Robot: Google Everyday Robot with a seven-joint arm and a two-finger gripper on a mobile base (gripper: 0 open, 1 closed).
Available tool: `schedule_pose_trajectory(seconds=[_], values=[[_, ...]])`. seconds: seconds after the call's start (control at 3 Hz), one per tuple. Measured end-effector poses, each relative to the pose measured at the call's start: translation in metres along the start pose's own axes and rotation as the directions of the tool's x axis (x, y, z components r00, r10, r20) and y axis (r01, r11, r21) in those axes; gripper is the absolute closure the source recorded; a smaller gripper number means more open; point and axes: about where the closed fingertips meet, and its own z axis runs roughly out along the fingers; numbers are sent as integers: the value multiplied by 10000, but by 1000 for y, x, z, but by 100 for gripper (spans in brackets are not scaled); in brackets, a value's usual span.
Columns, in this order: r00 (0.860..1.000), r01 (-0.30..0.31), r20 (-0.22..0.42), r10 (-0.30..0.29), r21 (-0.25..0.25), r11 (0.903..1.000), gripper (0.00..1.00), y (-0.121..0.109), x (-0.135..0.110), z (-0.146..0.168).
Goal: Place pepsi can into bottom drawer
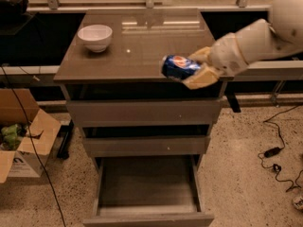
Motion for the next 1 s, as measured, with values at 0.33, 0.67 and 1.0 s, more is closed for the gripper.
schedule_pose_trajectory(seconds=[0.33, 0.67, 1.0], values=[[9929, -1107, 429, 1113, -150, 9937, 100, 29, 53, 1], [9622, -2679, 414, 2691, -314, 9629, 100, 44, 106, 29], [9140, -4011, 332, 4044, -771, 9128, 100, 61, 144, 67]])
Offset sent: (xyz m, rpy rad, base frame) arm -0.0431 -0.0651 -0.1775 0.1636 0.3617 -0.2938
